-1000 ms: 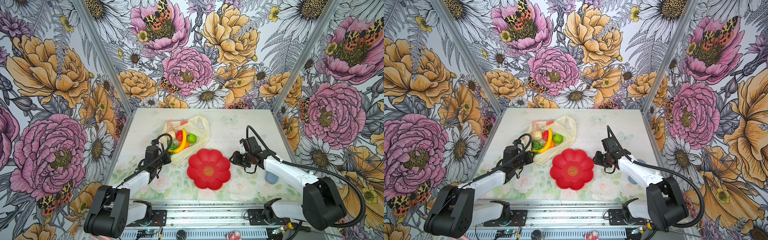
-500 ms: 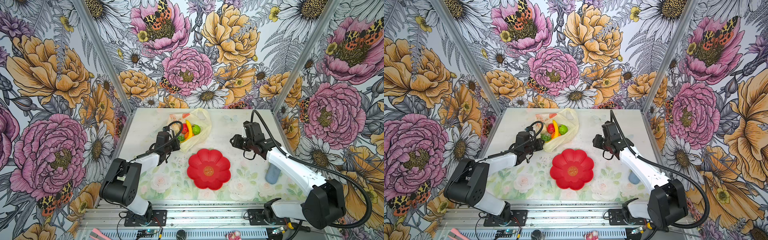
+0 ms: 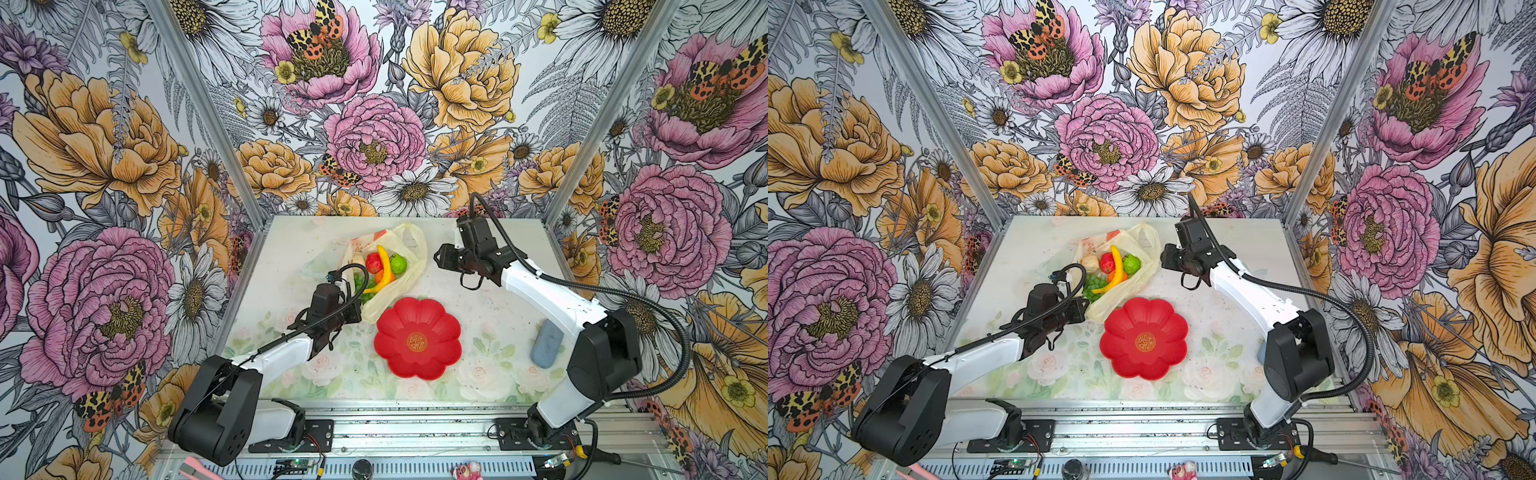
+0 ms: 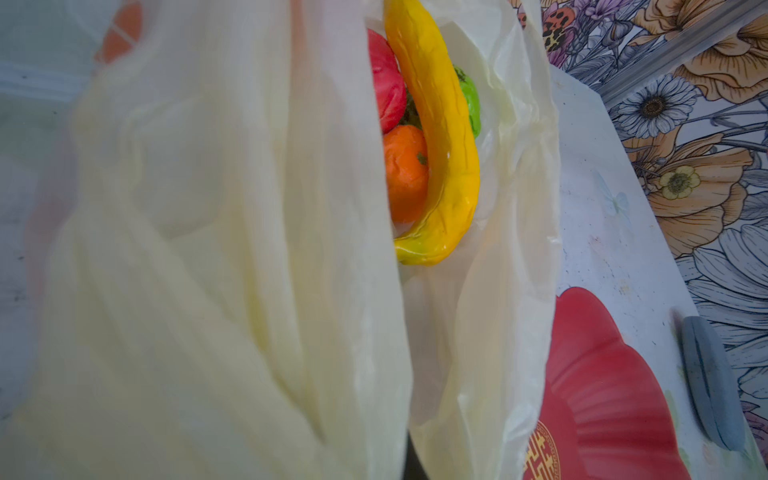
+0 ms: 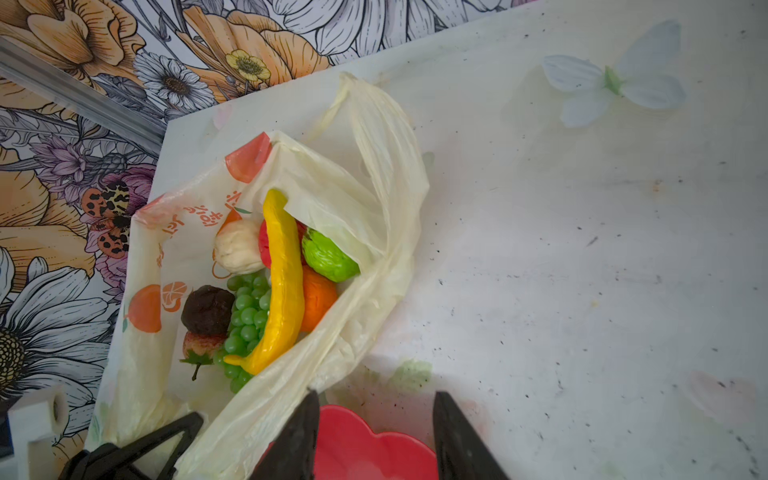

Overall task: Take the fake fruits out of the plastic bag
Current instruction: 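Move the right gripper over the bag opening above the fruits, then lower the right gripper into the bag and grasp the green custard apple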

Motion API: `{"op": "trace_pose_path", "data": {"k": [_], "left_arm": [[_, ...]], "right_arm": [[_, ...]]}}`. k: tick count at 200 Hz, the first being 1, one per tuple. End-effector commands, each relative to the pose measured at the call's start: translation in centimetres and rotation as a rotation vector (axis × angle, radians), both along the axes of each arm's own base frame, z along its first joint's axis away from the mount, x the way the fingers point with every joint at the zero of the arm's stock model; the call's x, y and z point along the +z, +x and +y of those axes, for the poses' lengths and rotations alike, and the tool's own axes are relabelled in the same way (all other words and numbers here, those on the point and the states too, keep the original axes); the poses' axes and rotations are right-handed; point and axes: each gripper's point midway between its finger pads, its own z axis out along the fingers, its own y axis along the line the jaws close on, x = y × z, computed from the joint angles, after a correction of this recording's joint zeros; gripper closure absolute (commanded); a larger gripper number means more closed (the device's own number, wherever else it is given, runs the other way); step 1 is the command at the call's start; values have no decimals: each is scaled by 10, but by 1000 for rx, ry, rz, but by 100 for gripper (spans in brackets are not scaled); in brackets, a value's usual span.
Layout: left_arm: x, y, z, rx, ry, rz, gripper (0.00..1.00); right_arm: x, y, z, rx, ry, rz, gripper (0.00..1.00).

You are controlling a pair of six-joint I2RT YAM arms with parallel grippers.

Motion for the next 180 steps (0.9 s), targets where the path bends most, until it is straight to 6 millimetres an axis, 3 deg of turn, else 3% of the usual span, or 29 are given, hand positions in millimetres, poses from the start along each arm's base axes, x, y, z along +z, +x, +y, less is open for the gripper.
{"op": "trace_pose_path", "data": {"k": [1,31,60,81,106,154,180], "left_arm": [[-7,-6,21,99,30,28,94],[-12,0,47,194,-10,39,94],[-24,3,58,225,-33,67,93],[-30,5,56,219,-57,85,91],[-35,7,54,214,-64,99,89],[-41,19,52,203,-99,147,85],[-36,27,52,196,-76,132,85]], "right_arm": [[2,13,46,89,3,-40,52],[-19,20,95,174,12,-9,52],[-56,24,117,204,-17,42,47],[-92,30,109,173,-62,95,42],[-116,30,95,136,-92,140,40],[-137,27,78,105,-138,171,33],[-133,31,78,108,-134,157,33]]}}
